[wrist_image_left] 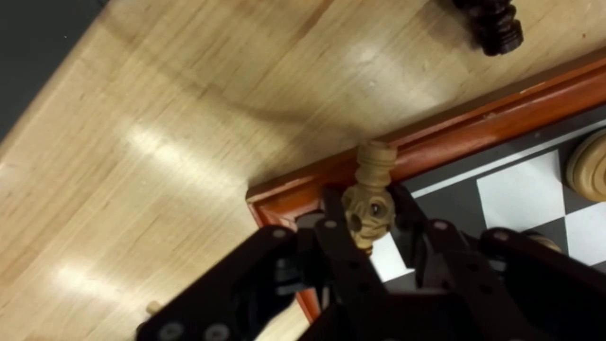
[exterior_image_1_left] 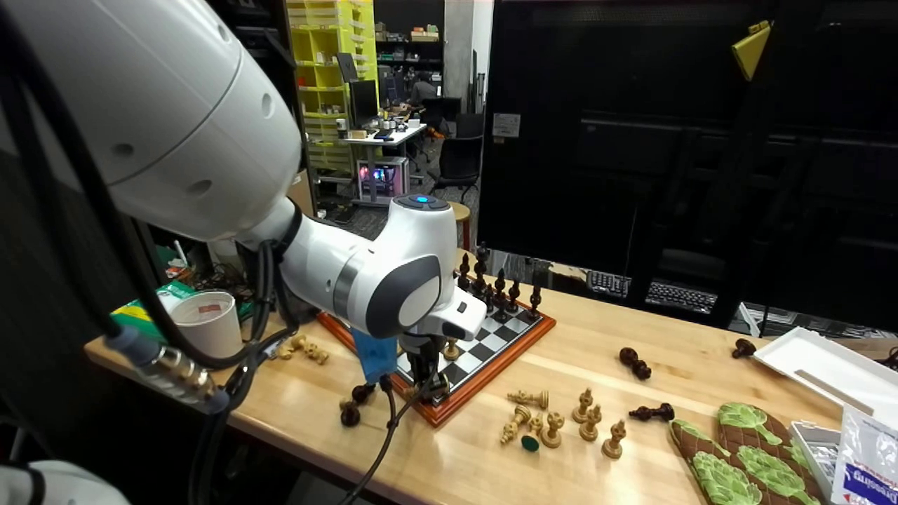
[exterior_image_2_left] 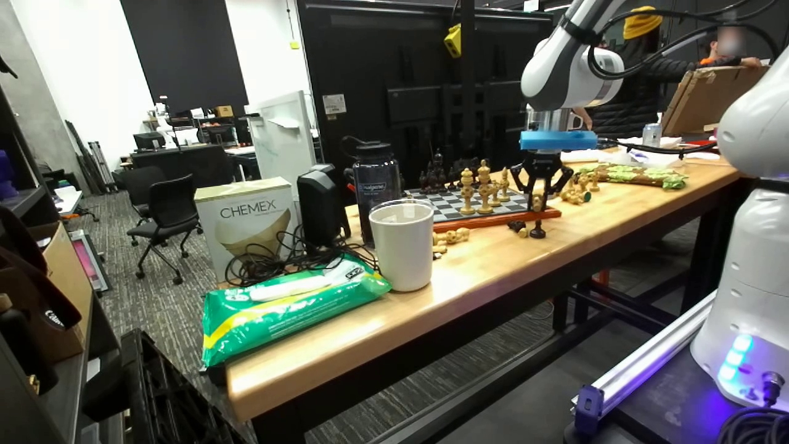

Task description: Pick up the beige chess piece lying on he bottom right side of the chess board and then put it in an upright position

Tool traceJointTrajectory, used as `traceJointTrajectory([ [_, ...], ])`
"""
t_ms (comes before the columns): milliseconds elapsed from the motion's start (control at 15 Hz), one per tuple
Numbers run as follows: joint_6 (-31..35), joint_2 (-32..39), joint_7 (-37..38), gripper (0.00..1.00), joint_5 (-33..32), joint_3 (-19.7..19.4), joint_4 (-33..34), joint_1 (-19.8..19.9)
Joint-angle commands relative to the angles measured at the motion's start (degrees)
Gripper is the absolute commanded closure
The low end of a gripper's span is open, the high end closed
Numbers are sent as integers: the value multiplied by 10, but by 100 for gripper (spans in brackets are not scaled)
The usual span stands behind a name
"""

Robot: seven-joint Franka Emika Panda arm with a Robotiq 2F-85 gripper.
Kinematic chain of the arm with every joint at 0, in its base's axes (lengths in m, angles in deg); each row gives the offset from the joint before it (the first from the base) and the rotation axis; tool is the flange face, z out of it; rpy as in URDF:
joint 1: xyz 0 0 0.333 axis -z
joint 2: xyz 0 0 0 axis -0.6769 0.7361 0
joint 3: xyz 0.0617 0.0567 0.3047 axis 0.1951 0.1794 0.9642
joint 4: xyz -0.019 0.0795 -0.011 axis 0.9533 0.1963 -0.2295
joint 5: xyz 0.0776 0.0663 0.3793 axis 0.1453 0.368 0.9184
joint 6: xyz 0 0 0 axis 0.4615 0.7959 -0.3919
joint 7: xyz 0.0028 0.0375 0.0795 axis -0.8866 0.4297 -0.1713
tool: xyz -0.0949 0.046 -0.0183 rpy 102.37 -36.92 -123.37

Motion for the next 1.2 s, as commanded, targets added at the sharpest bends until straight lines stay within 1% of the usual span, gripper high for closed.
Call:
traceJointTrajectory([
  [0, 2, 6, 12, 93, -9, 1, -2, -1],
  [733, -18, -19, 8, 93, -11, 4, -8, -7],
  [933, -34, -26, 9, 93, -12, 8, -8, -11],
  [1133, -68, -41, 7, 93, -10, 10, -7, -16],
])
